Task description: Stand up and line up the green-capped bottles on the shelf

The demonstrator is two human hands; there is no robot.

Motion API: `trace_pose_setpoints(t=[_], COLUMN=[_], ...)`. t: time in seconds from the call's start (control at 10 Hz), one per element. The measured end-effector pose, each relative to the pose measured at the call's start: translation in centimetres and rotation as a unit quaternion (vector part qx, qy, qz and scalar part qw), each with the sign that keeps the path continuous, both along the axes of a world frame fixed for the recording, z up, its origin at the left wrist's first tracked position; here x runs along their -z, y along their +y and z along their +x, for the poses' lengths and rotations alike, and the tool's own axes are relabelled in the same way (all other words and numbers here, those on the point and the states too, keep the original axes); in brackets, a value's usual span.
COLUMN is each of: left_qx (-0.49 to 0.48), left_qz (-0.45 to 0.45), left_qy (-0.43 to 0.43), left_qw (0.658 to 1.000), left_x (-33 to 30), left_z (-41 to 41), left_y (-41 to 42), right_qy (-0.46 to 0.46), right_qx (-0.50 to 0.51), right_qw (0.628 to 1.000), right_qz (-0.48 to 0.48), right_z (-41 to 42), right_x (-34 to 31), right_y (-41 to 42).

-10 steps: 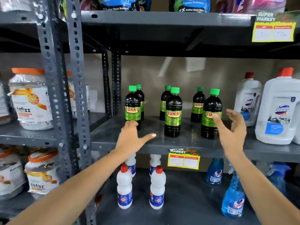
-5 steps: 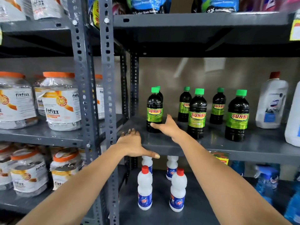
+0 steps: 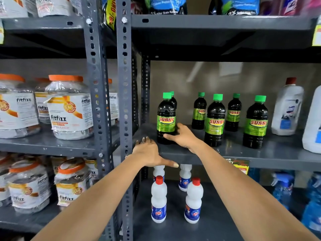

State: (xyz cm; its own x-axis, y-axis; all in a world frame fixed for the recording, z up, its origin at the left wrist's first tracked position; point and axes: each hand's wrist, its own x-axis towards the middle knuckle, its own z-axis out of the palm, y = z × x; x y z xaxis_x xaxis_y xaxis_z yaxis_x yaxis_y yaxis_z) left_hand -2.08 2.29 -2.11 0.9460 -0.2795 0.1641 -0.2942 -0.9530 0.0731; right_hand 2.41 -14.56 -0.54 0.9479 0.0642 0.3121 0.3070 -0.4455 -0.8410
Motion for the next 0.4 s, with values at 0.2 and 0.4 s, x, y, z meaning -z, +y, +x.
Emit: trace_pose_setpoints(t=[0.2, 0.4], left_qx=[-0.011, -0.042], left_qz=[-0.009, -0.035], left_qy=[-0.009, -0.117], left_qw=[1.0, 0.992], left_x=[0.0, 1.4], left_z=[-0.1, -1.1], left_y=[0.0, 0.1], right_qy=[-0.005, 0.009], right_qx=[0.004, 0.006], right_qw=[1.0, 0.996], right_qz=[0.009, 0.091], right_z=[-0.2, -1.1], right_x=[0.6, 0.3], right_y=[0.1, -0.2])
